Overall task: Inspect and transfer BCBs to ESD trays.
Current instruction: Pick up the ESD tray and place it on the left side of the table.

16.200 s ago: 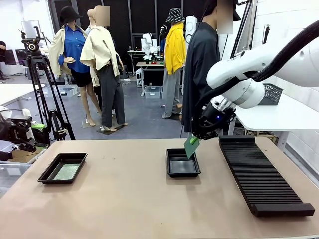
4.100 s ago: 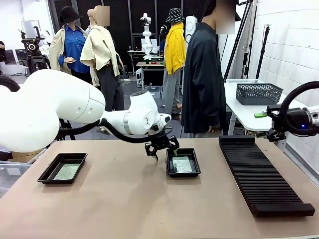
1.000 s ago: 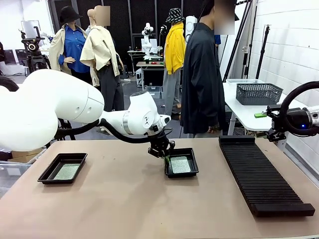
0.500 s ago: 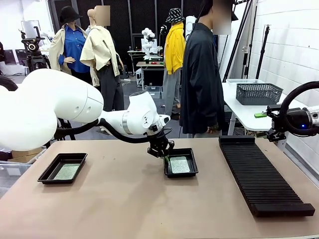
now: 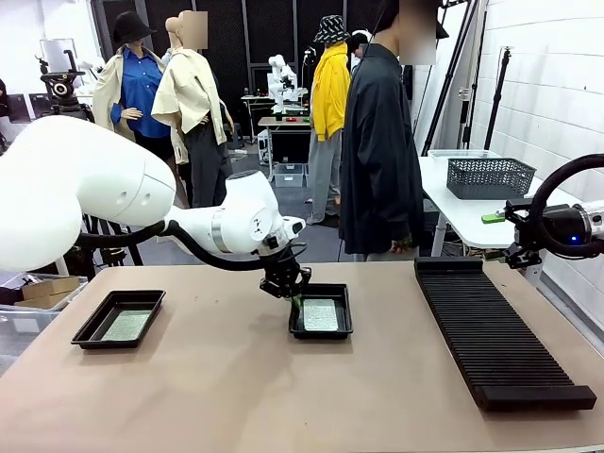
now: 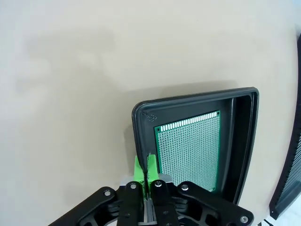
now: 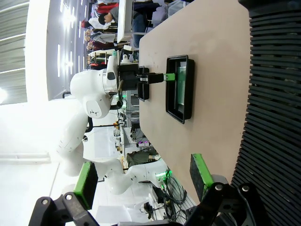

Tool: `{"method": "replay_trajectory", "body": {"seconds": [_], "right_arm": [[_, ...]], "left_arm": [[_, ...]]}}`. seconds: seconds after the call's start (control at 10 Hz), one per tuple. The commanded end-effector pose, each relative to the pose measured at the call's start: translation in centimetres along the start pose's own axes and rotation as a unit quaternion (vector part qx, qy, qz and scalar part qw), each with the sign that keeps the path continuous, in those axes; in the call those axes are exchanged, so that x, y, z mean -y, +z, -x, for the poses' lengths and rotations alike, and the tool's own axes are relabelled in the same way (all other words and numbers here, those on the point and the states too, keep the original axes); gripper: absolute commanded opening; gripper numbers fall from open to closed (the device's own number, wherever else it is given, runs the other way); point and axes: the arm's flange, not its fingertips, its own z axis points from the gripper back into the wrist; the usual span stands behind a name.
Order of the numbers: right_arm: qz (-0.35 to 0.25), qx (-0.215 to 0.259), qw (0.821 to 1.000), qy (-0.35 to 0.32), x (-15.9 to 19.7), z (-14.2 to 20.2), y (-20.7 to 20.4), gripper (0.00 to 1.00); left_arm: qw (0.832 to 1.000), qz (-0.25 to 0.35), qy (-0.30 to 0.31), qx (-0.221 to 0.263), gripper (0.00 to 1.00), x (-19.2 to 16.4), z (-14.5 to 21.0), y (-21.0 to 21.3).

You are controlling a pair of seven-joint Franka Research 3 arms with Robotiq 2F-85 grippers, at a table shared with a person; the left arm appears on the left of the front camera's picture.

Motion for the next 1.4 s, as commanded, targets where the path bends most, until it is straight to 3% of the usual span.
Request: {"method": "replay_trajectory", "body": {"seconds": [0.0,0.5,1.3], "right_arm": [[0.004,-0.001,1.0,-0.003,-0.1,0.2,-0.2,1.0],[0.004,-0.001,1.0,-0.003,-0.1,0.2,-0.2,1.0],[0.004,-0.001,1.0,-0.003,-0.1,0.2,-0.2,1.0]], "left_arm": [[1.0,0.007,0.003,0.011,0.0,-2.7,1.4,0.8],[1.0,0.008,0.026,0.012,0.0,-7.8,1.4,2.1],[1.0,0.011,0.009,0.01,0.0,-13.7,2.2,4.7]]}}
